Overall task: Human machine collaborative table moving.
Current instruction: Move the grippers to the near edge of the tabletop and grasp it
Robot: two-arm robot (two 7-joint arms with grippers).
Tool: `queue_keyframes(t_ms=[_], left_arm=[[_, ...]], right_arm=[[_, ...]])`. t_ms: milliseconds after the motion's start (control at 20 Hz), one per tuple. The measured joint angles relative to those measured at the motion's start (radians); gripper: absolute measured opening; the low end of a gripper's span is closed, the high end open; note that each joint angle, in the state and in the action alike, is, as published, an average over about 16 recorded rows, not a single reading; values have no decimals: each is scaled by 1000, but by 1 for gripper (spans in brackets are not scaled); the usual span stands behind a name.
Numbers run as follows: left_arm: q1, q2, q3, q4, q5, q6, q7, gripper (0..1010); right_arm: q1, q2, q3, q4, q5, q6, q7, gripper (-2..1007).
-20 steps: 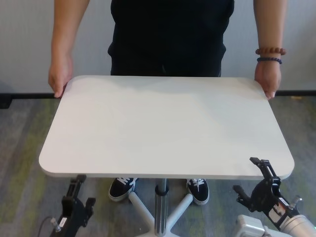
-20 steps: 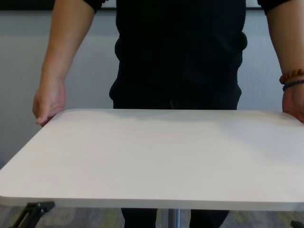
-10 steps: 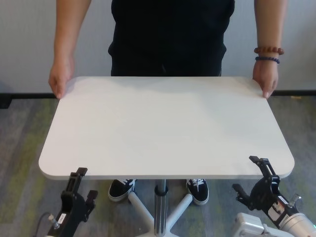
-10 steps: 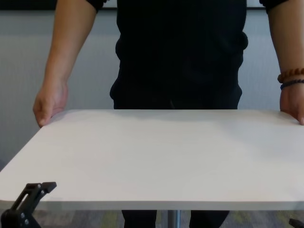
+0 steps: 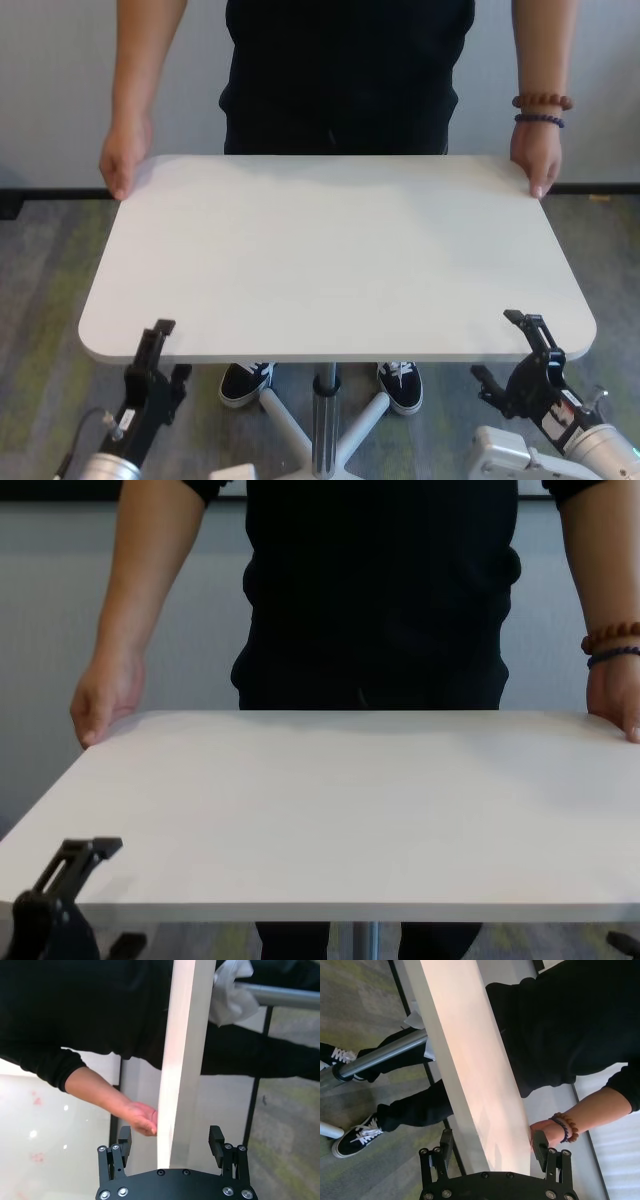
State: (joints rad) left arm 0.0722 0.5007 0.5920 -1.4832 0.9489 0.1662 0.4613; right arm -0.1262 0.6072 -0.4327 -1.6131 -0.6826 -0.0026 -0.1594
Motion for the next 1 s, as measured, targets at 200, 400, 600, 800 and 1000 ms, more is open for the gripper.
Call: queue_keyframes(t_ms=[200,400,600,800,1000], left_arm=[[-24,-17,-5,27,20,8,-8,1003],[-45,-33,-11,53,35,12,-16,1003],[-57,-46,-18,73,42,9,-21,1003],[-64,-56,-26,89,49,3,-22,1003],[-69,-64,-35,101,55,-3,-21,1003]], right_arm=[[5,-8,5,6,-14,1,5,1000],[11,-16,9,13,-27,2,12,1000],[17,-25,12,20,-38,0,20,1000],[22,-34,15,27,-48,-3,26,1000],[25,-42,18,33,-59,-7,32,1000]])
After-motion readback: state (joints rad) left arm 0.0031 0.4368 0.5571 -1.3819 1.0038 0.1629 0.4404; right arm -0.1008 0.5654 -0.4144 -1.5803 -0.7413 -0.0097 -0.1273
